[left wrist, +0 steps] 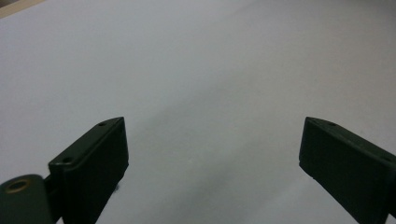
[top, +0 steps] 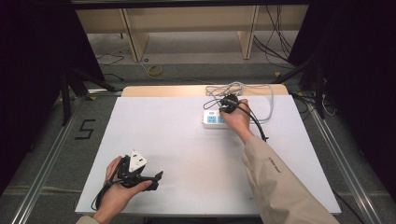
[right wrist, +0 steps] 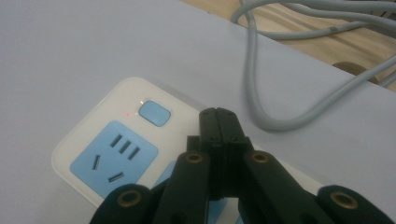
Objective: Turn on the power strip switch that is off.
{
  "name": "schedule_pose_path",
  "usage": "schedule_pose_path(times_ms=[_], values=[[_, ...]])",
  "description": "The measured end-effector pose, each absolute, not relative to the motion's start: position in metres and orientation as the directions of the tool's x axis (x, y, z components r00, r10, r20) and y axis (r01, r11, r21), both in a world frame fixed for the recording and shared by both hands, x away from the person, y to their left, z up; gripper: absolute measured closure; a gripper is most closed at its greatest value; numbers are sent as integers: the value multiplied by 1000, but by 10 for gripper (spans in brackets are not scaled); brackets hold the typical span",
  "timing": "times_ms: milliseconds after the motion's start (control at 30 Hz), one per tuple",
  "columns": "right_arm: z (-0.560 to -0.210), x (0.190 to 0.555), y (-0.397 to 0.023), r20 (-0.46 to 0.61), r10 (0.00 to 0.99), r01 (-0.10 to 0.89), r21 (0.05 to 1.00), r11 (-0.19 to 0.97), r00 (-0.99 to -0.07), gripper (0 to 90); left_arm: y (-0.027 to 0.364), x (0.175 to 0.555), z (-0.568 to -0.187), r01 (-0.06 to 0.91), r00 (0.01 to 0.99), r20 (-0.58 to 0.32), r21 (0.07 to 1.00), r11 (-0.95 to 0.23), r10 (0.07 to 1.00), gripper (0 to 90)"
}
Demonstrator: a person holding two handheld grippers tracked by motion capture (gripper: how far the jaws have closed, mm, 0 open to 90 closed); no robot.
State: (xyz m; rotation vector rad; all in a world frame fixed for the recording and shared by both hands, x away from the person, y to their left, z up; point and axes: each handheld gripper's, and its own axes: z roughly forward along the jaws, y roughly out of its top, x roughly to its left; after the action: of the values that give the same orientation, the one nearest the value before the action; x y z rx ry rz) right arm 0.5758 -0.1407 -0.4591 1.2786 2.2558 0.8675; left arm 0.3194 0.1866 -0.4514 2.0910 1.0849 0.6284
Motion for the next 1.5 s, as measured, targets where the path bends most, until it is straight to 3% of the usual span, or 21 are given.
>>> schedule_pose_path(times_ms=[1200,1500], values=[[-447,568,-154,-25,864,603,706,371,-503,899,185,321,-451,505,533,104,757,-415,840,79],[-441,558,-161,-19,850,590,711,382,-527,834,184,322,-451,505,533,108,756,-417,839,80]])
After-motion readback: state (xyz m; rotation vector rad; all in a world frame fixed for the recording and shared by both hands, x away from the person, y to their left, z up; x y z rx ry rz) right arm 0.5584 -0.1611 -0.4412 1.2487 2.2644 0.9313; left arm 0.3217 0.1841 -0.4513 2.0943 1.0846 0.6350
